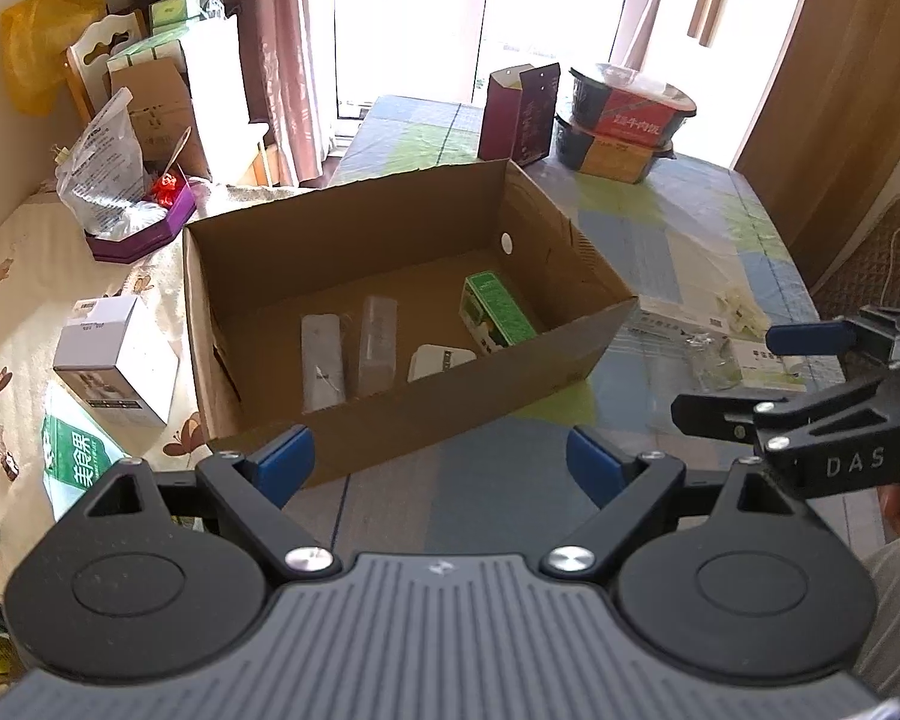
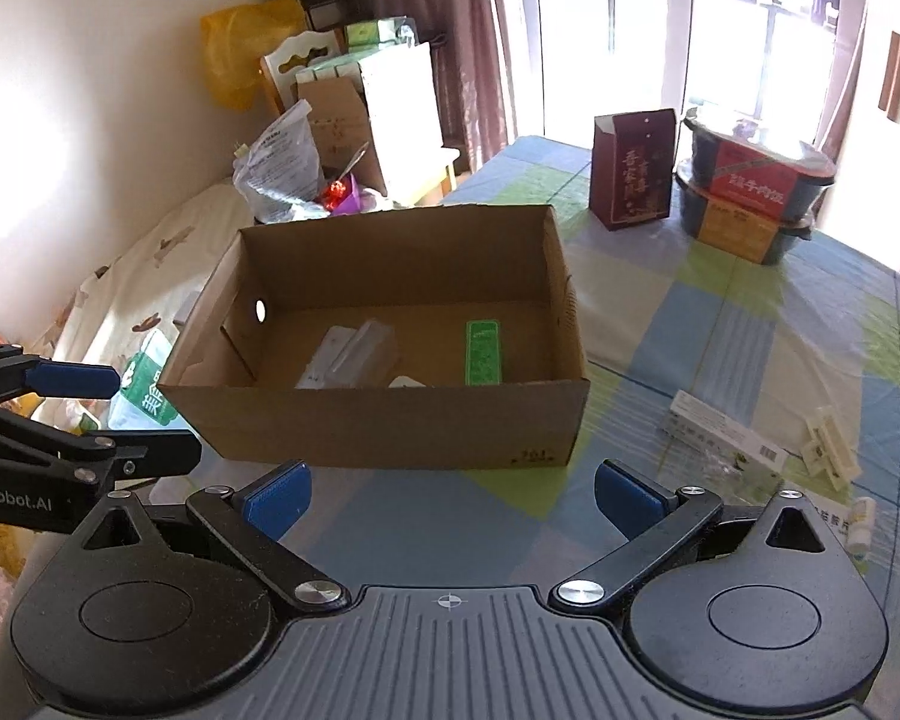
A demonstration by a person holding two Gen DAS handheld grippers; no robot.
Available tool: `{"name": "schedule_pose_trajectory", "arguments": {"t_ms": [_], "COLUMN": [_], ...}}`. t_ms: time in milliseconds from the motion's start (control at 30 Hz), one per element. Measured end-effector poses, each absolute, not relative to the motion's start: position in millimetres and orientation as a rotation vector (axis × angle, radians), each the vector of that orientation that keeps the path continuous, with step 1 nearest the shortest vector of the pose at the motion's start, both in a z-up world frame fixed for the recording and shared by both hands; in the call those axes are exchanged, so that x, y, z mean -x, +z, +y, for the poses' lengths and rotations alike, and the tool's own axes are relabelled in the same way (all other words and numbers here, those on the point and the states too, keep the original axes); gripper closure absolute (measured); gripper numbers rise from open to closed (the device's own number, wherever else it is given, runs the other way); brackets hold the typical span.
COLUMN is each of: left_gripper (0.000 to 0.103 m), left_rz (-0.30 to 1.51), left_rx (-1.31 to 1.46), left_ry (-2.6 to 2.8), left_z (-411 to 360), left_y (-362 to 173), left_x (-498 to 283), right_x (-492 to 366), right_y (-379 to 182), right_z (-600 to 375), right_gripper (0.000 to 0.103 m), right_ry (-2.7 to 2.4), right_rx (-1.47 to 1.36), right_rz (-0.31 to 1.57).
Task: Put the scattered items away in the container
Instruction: 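Move both grippers back from the cardboard box toward the remaining table items, then grasp the clear plastic cup with the left gripper while the right grasps the white pill bottle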
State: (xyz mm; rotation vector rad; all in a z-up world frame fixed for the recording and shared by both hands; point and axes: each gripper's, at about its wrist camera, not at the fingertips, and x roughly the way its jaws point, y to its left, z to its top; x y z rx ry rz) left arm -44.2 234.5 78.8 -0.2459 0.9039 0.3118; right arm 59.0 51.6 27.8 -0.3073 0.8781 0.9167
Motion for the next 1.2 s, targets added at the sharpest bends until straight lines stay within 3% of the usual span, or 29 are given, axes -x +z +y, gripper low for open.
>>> {"name": "schedule_pose_trajectory", "arguments": {"t_ms": [633, 1200], "left_gripper": [0.011, 0.011], "left_rz": [0.905, 0.978], "left_rx": [0.215, 0.078], "left_ry": [0.23, -0.019], "left_z": [182, 109], "left_y": [73, 23], "left_x": [38, -25], "right_x": [-50, -87], "right_y": [25, -13], "right_z": [-25, -131], "right_gripper": [0.0, 0.0], "right_ry": [0.781, 0.494], "right_rx": [0.235, 0.142], "right_rz": [0.852, 0.949]}}
